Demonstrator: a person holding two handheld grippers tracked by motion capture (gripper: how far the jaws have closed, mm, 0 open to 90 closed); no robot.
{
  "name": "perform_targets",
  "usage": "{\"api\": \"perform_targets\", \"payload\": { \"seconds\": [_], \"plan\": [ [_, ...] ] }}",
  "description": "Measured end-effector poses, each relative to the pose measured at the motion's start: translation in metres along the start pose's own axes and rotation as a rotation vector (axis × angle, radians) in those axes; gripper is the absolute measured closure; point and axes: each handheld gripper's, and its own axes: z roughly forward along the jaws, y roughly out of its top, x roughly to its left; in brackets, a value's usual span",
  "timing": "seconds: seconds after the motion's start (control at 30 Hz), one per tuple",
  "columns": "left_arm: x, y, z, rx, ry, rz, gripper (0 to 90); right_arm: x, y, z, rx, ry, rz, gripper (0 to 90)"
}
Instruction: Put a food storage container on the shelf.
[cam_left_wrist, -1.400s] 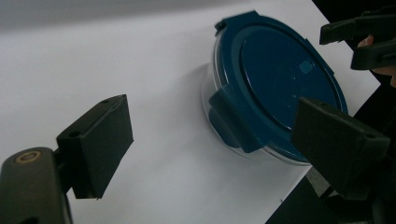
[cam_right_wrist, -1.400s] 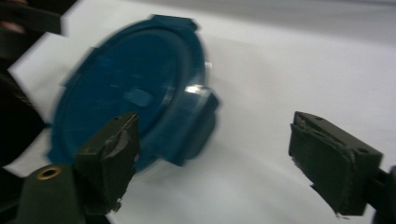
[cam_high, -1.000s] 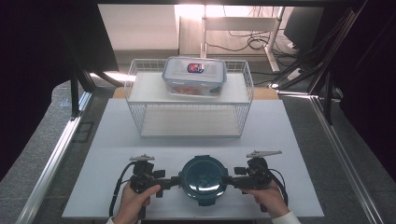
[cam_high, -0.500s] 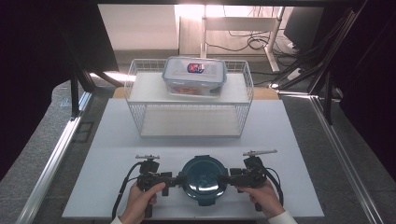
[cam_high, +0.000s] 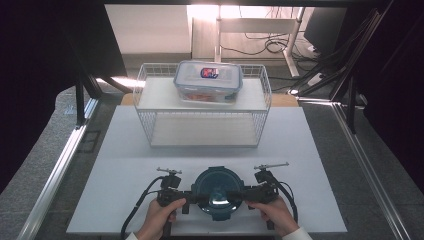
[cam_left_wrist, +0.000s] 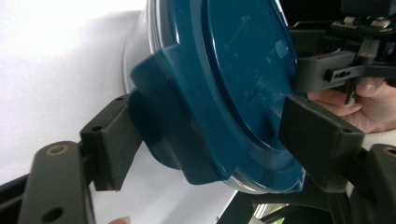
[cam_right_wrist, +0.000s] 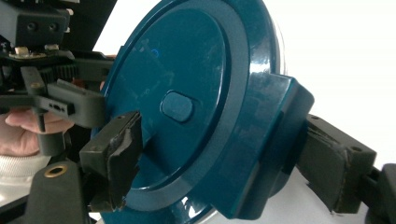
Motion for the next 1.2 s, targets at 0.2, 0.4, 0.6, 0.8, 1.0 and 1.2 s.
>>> {"api": "perform_targets", "payload": {
  "seconds": [0.2, 0.4, 0.6, 0.8, 1.0, 1.2],
  "plan": [
    [0.004, 0.0, -0.003, -0.013, -0.031, -0.06, 28.8, -0.006, 0.0, -0.003, -0.004, 0.034, 0.074, 26.8],
    [0.002, -0.002, -0.007, -0.022, -0.03, -0.063, 34.0, -0.004, -0.003, -0.009, -0.049, 0.036, 0.098, 32.5],
    [-0.002, -0.004, -0.011, -0.039, -0.03, -0.065, 37.5, -0.003, -0.006, -0.013, -0.07, 0.044, 0.094, 35.4],
    [-0.007, -0.006, -0.018, -0.072, -0.017, -0.036, 42.2, 0.005, -0.005, -0.018, -0.091, 0.026, 0.045, 38.1],
    [-0.013, -0.006, -0.026, -0.099, 0.01, 0.01, 42.0, 0.019, -0.005, -0.019, -0.102, -0.001, -0.039, 38.4],
    [-0.022, -0.003, -0.034, -0.118, 0.009, 0.064, 42.4, 0.027, -0.003, -0.025, -0.127, 0.0, -0.084, 38.4]
  ]
}}
